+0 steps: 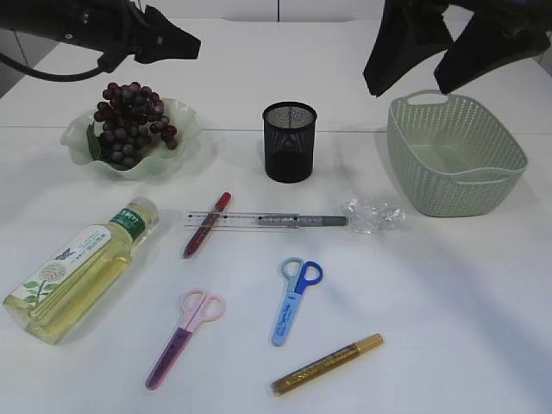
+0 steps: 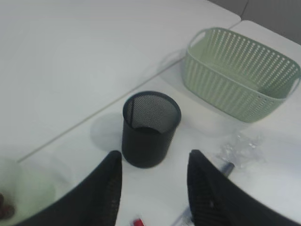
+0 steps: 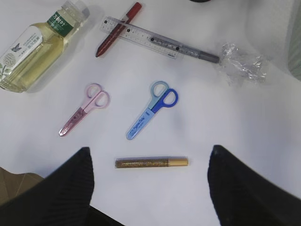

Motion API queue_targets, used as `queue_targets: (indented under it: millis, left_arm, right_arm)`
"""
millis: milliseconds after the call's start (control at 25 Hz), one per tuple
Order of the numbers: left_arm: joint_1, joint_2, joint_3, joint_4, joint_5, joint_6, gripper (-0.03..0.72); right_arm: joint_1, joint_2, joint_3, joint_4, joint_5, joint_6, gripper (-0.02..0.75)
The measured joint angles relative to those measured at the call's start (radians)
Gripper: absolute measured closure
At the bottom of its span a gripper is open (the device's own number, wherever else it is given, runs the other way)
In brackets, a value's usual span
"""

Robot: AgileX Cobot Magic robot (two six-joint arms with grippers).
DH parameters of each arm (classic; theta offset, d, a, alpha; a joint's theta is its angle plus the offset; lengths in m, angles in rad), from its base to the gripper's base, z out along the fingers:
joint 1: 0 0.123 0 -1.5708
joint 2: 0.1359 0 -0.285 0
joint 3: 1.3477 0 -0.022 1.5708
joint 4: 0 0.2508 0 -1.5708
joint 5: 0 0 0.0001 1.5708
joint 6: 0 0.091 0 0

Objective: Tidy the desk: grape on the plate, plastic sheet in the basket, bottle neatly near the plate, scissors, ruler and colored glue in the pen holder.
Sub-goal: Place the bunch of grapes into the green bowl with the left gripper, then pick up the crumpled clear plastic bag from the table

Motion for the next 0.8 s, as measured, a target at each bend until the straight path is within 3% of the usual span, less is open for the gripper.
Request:
queue_targets:
  millis: [360,640,800]
  left_arm:
    - [0.000,-0.179,0.000,0.517,0.214,-0.640,0.328]
    - [0.000,-0.235,0.000,0.785,0.493,-1.004,0.328]
    - [0.000,-0.242,0.000,0.902,0.527,-1.135,0.328]
  right_arm:
    - [0.000,0.000,0.000,-0.001,0.000,0.000,0.154]
    - [0.000,0.000,0.000,-0.001,0.000,0.000,0.154]
    - [0.002,0.000,0.000,-0.044,0.000,0.018,0.154]
